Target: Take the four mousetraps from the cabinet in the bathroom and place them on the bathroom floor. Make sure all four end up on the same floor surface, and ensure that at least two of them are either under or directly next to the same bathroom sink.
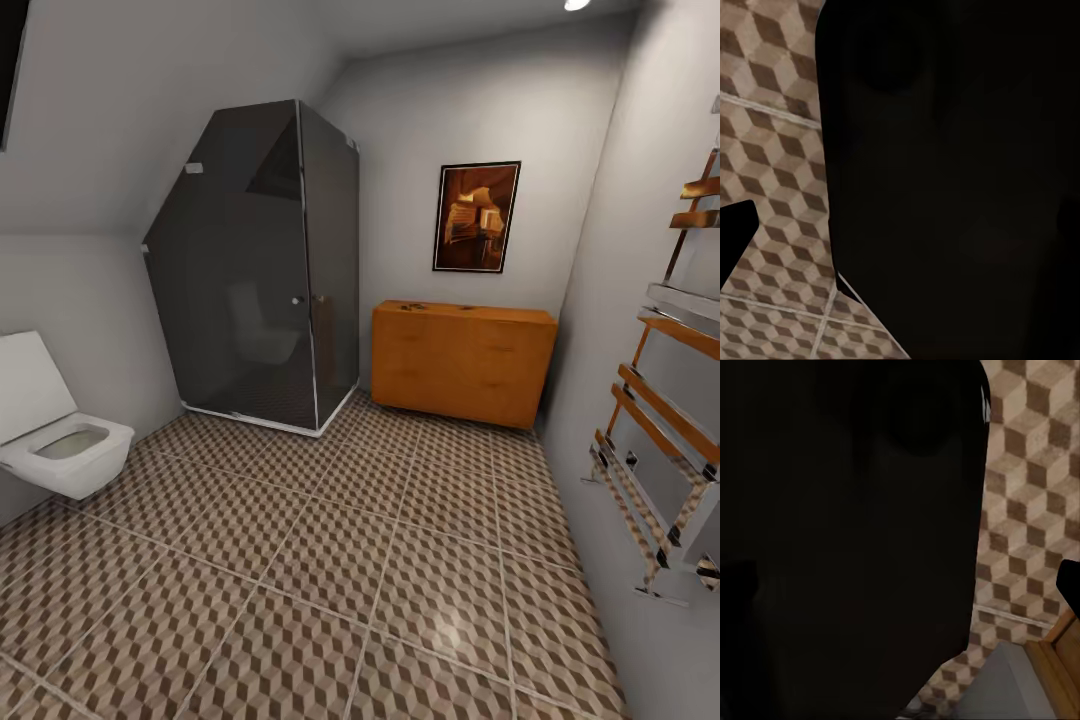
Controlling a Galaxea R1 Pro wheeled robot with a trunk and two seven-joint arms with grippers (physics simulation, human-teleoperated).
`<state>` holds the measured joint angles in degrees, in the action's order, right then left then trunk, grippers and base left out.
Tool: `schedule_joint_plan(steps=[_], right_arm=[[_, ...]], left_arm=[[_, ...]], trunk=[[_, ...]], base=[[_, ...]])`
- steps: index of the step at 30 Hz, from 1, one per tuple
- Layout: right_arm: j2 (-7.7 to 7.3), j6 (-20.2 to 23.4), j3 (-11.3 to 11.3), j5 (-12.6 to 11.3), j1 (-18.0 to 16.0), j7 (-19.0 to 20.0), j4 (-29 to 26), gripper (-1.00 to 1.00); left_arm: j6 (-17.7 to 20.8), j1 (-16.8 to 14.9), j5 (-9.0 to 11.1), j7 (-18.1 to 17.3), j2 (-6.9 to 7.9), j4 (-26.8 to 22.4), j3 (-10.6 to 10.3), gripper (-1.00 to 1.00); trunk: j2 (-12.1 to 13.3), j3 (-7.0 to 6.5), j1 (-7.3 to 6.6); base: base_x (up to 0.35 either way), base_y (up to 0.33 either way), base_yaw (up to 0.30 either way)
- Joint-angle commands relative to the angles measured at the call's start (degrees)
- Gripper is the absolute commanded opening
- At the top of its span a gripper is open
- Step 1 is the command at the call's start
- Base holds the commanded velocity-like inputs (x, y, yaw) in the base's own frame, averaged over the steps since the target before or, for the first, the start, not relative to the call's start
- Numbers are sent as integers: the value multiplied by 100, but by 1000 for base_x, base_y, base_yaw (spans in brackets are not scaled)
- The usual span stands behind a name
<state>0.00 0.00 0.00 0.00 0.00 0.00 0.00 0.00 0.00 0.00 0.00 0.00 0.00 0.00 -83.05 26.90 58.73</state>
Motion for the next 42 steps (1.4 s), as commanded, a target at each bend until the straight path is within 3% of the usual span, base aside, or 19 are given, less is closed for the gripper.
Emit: schedule_joint_plan(steps=[1, 8, 26, 42], right_arm=[[11, -32, 21, 33, -34, 16, -33, 100], [19, -99, 23, 44, -252, 13, -206, 100], [4, -667, 7, 17, -290, 1, -410, 100], [-4, -675, 23, 39, -290, 5, -406, 100]], left_arm=[[-26, 33, 26, -26, 9, -33, 9, 100], [-26, 36, 26, -26, 9, -70, 14, 100], [-26, 36, 26, -24, 9, -82, 18, 100], [-26, 36, 26, -18, 9, -81, 18, 100]], trunk=[[-3, 3, 0], [-3, 3, 0], [-3, 3, 0], [-3, 3, 0]], base=[[0, 0, 0], [0, 0, 0], [0, 0, 0], [0, 0, 0]])
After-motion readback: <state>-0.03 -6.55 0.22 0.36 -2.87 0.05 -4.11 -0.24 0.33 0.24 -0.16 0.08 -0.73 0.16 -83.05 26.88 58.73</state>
